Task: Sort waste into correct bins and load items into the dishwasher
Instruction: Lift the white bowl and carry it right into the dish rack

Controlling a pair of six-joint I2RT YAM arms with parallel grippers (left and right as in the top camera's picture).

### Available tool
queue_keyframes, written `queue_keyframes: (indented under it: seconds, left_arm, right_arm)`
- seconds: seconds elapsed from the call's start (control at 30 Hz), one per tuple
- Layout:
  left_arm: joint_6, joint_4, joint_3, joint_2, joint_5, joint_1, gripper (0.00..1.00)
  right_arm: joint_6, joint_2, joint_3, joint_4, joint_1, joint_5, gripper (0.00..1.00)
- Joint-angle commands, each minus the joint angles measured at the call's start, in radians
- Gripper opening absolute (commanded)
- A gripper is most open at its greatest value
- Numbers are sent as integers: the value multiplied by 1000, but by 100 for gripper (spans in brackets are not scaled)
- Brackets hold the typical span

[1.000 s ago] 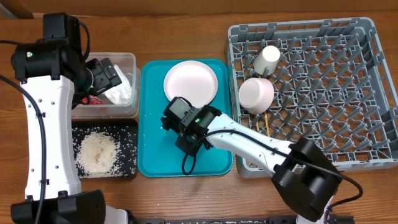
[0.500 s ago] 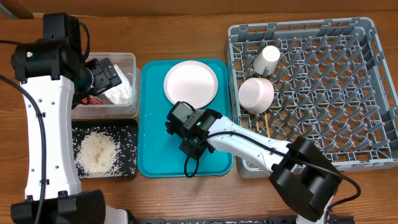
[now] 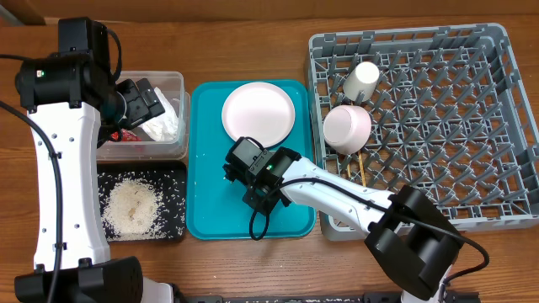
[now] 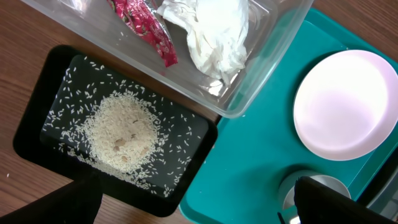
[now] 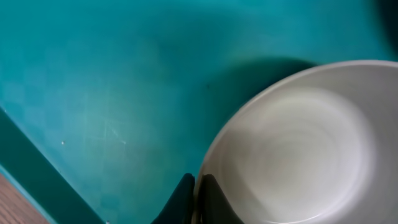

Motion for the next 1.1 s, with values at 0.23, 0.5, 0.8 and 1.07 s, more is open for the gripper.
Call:
queue_keyframes:
  seconds: [0.23,0.5,0.8,1.07]
  left_arm:
    - [15,-2,2,4,-9,-2,100]
    - [15,-2,2,4,-10,-2,100]
    - [15,-2,2,4,-10,-2,100]
    - [15,-2,2,4,-10,-2,100]
  right_arm:
    - [40,-77,141,-74,-2,-251,4]
    - [84,-334,187,-179,-69,-442,4]
    - [135,-541,179,-344,-459,-737,4]
    - [-4,-542,-1,-345,-784,-1203,4]
